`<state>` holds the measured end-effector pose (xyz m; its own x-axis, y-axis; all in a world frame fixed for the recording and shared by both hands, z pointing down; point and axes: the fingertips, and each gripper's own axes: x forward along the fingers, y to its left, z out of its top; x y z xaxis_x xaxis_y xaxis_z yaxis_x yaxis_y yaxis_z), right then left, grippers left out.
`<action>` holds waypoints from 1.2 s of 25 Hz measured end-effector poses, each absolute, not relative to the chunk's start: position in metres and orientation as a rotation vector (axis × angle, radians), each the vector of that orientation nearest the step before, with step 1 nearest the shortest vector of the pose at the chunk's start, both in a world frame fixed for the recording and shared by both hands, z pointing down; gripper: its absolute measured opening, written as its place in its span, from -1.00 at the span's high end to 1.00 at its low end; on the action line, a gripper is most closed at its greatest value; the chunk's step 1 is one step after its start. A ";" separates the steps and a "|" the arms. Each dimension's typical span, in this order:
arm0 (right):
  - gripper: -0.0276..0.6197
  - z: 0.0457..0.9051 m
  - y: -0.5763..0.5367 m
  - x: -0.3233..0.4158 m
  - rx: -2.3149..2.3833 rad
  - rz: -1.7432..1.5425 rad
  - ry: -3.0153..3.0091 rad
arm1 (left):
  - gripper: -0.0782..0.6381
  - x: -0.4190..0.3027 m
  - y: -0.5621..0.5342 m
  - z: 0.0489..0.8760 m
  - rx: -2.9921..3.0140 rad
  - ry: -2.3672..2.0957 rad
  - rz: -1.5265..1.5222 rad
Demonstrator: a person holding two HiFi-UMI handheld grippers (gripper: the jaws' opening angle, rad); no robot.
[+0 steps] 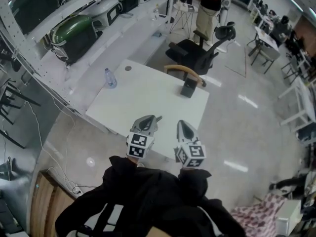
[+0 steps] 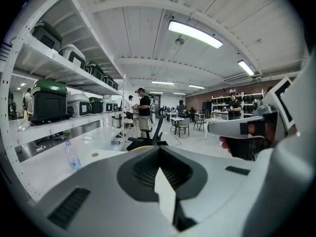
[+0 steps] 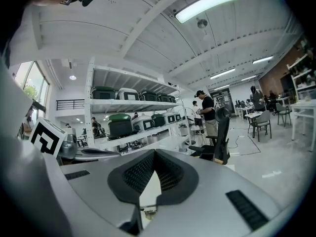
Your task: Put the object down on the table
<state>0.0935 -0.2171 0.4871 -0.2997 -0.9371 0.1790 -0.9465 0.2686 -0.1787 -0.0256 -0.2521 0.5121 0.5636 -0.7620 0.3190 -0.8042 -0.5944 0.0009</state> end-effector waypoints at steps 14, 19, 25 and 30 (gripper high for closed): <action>0.91 0.480 -0.221 0.096 1.823 0.319 -2.490 | 0.78 -0.027 -0.246 0.493 2.678 -1.383 0.310; 0.91 0.480 -0.223 0.099 1.829 0.312 -2.486 | 0.78 -0.027 -0.246 0.493 2.674 -1.391 0.299; 0.91 0.484 -0.225 0.101 1.834 0.323 -2.478 | 0.78 -0.028 -0.249 0.495 2.676 -1.401 0.297; 0.91 0.483 -0.226 0.105 1.838 0.311 -2.478 | 0.78 -0.023 -0.249 0.494 2.679 -1.397 0.291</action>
